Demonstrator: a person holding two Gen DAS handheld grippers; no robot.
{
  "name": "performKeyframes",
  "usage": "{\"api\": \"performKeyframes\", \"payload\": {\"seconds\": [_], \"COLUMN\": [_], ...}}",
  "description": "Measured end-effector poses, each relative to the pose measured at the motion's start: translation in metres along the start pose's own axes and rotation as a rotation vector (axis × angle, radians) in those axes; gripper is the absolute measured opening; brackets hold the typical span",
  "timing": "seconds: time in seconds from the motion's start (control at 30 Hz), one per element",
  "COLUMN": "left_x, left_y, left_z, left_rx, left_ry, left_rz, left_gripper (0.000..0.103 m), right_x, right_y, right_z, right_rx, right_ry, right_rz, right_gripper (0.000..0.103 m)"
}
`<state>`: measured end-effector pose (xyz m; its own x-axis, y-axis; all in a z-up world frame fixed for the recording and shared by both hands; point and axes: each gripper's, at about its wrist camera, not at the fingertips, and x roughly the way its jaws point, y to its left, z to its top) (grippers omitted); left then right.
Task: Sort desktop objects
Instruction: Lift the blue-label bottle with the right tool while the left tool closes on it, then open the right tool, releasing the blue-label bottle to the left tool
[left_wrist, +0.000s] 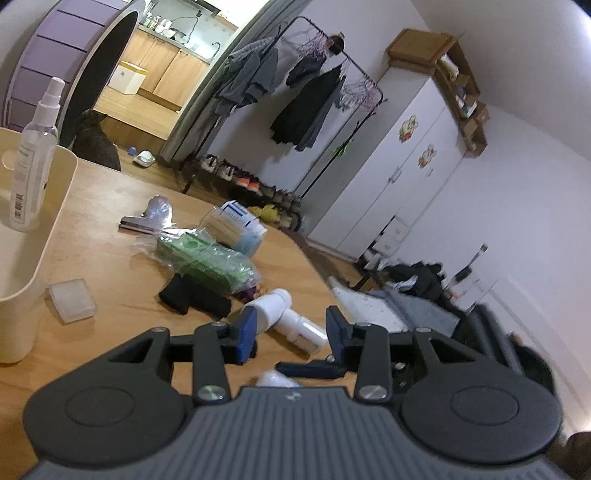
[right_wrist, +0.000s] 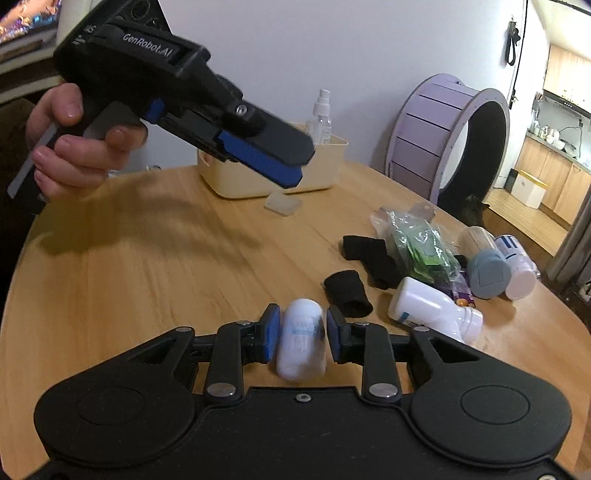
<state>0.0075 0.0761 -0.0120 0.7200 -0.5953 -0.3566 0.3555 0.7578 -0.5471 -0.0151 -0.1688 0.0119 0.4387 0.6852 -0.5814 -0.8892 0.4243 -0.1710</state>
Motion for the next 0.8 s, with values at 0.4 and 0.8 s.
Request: {"api": "performKeyframes", "payload": {"seconds": [0.4,0.8], "left_x": [0.008,-0.005], "left_y": [-0.004,-0.006], "left_z": [-0.007,-0.004], "left_rx": [0.058,0.004], "left_ry": [0.056,-0.011], "left_rz": [0.062,-0.072], "left_gripper": [0.039,0.045], "right_x": [0.001,-0.044], "right_y": [-0.004,0.013], "right_z": [-0.001,-0.001], "right_rx": [0.027,-0.144], "right_ry": [0.111,-0.273], "right_rz": [-0.012,-0.131], "right_gripper": [0.027,0.026]}}
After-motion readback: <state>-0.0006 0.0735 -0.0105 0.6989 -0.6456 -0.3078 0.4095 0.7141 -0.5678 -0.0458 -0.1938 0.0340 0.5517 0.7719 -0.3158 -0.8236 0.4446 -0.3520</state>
